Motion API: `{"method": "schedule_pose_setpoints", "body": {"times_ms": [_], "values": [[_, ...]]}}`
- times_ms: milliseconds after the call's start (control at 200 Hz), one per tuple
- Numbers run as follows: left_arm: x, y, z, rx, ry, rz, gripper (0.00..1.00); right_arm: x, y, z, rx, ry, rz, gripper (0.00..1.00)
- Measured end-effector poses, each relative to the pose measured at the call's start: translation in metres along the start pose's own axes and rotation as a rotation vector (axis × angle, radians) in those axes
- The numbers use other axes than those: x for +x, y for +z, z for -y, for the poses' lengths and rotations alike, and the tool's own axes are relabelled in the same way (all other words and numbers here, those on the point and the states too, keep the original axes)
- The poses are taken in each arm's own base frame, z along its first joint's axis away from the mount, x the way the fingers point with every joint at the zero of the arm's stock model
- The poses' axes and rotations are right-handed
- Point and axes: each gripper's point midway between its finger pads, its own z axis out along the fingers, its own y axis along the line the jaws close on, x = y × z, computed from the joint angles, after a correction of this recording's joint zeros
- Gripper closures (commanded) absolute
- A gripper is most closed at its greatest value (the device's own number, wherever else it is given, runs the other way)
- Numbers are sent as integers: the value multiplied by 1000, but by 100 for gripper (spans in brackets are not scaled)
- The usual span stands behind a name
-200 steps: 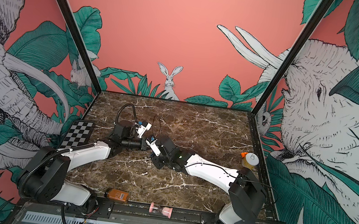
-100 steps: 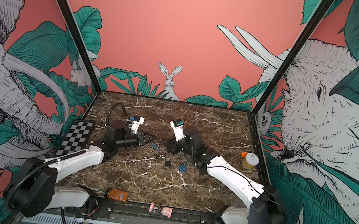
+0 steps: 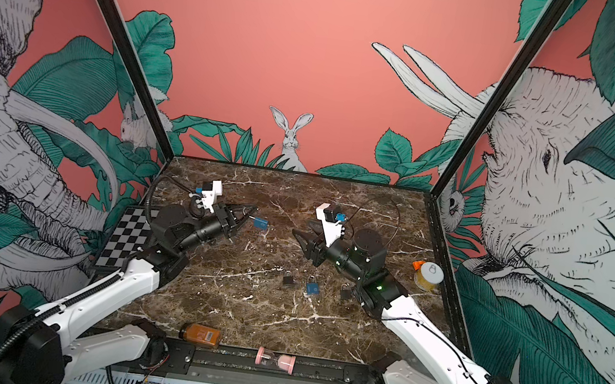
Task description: Lock with the key
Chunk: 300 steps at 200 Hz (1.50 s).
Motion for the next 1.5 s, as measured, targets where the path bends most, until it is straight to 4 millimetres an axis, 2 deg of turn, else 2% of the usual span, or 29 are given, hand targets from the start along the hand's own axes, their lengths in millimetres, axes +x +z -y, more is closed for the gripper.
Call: {"method": "schedule_pose_setpoints", "body": {"times_ms": [75, 240, 435, 645, 965, 1045, 1185, 1385, 1500], "values": [[-1, 0, 6, 22, -28, 6, 100, 10, 7, -1, -29, 2, -8, 49], [-2, 5, 12, 69, -73, -2, 100, 12, 25, -4, -81, 5, -1, 51], [-1, 9, 3, 67, -110, -9, 100, -7, 34, -12, -123, -18, 52, 51], [-1, 9, 9, 96, -111, -12, 100, -24, 45, -24, -182, -26, 78, 51], [-1, 11, 10, 107, -116, -18, 100, -8, 62, -33, -230, 0, 31, 52], [0, 11, 9, 105, -116, -21, 100, -7, 65, -33, -233, 9, 26, 60], [1, 12, 9, 106, -116, -27, 100, -11, 70, -34, -242, 19, 33, 68], [2, 12, 10, 110, -114, -34, 100, -15, 76, -36, -268, 39, 39, 76], [3, 12, 10, 110, -115, -35, 100, -12, 78, -37, -279, 52, 31, 77]]}}
